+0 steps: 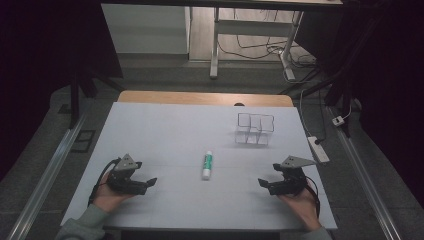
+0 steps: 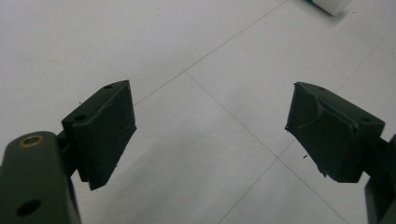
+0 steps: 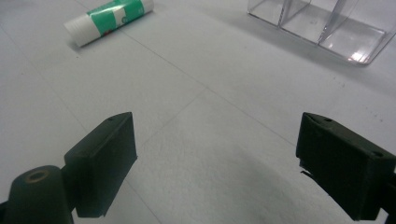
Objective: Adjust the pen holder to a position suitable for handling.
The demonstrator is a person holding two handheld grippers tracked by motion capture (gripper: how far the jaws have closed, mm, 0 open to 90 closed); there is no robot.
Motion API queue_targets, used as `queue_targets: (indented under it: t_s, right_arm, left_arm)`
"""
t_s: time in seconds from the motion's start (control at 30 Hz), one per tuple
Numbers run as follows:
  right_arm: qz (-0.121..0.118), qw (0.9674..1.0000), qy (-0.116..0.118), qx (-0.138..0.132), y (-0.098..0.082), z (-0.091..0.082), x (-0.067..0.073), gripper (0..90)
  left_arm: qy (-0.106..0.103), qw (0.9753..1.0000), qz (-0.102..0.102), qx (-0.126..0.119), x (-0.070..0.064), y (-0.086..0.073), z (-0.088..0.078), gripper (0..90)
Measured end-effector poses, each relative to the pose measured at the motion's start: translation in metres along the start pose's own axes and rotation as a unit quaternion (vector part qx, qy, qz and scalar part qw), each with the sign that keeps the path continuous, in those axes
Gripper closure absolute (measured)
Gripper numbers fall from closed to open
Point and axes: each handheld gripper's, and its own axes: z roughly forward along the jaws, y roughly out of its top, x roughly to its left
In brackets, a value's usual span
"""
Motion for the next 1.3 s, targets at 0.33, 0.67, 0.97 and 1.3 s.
queue_targets:
  t_s: [0.33,0.67,0.97,1.3]
  right_arm:
    - [0.001,1.0,-0.003,0.002,-0.0005,0.0001,0.0,12.3]
    - [-0.001,1.0,-0.006,0.002,-0.0003,-0.0004,0.0004,12.9]
    - [0.002,1.0,-0.005,0.002,0.0011,0.0016,0.0002,13.6]
    - [0.004,0.9999,-0.016,-0.006,0.007,0.0017,-0.0052,14.7]
  left_arm:
    - [-0.002,1.0,-0.001,0.001,0.0011,-0.0009,0.0004,15.0]
    - [-0.001,1.0,-0.002,0.002,0.0016,-0.0014,0.0014,14.9]
    - [0.001,1.0,0.001,0.004,0.0023,-0.0013,0.0023,14.9]
    - [0.002,1.0,0.004,0.005,0.0,-0.0006,0.0035,14.9]
